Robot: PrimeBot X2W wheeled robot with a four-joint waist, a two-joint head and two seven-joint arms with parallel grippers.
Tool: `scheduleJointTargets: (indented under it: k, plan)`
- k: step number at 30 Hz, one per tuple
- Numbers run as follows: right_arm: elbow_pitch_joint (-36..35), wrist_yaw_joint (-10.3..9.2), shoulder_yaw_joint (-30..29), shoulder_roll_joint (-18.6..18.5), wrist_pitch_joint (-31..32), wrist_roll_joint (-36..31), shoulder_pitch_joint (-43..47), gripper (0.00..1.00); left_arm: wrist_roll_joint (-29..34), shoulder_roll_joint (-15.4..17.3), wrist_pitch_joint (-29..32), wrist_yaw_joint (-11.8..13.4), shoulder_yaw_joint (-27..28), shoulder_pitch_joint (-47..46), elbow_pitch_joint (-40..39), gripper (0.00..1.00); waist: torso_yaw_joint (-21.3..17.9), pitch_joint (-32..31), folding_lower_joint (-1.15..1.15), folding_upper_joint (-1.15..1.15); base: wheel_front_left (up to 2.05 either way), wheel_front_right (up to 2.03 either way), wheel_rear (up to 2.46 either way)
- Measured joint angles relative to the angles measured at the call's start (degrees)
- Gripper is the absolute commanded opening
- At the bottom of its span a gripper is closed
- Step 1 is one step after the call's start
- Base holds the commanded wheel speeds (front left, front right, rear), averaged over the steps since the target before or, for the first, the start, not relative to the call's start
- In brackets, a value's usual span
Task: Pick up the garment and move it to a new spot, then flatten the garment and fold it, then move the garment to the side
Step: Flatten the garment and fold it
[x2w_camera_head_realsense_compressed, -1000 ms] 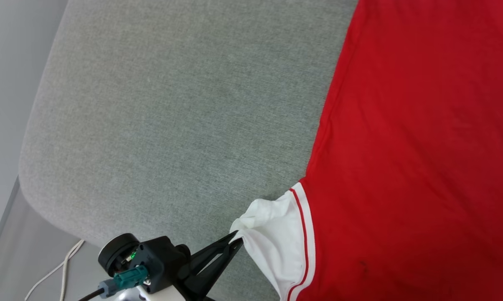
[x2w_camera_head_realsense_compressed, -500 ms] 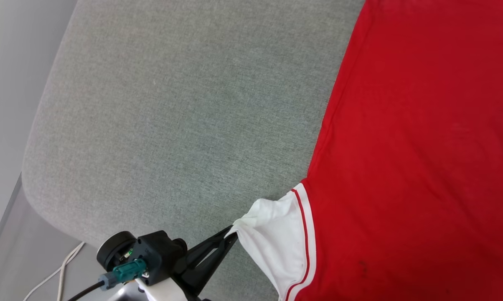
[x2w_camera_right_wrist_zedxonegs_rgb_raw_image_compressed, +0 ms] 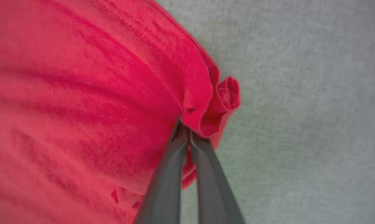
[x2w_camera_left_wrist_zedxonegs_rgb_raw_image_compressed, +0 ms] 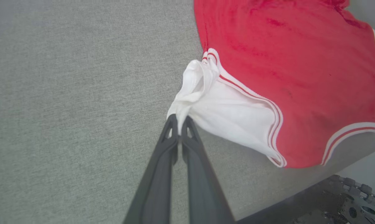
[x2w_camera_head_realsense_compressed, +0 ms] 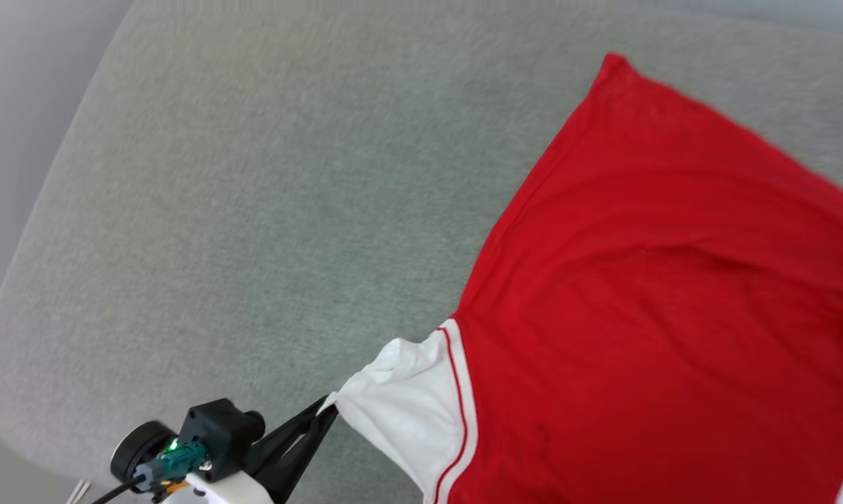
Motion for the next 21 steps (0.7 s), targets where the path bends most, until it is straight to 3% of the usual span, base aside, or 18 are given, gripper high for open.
scheduleJointTargets:
  k: [9,15,21]
  plan:
    - [-8.73,0.0,0.24,0.27,-2.16,7.89,17.27,0.0,-2.37,1.08,-2.09,2.56,2.01,4.97,2.36,0.0,-7.45,-8.08,0.0,0.0,0.0,0.0,0.0]
    - [-13.82,0.0,-3.63,3.47,-4.53,9.96,30.8,0.0,-3.33,0.68,-3.31,3.18,2.34,6.65,3.71,0.0,-11.64,-12.16,-0.02,0.0,0.0,0.0,0.0]
    - [-14.45,-0.01,-5.27,5.7,-7.44,10.32,38.71,0.0,-3.61,0.36,-3.96,3.34,2.38,6.67,4.69,0.0,-14.13,-14.45,-0.02,0.0,0.0,0.0,0.0]
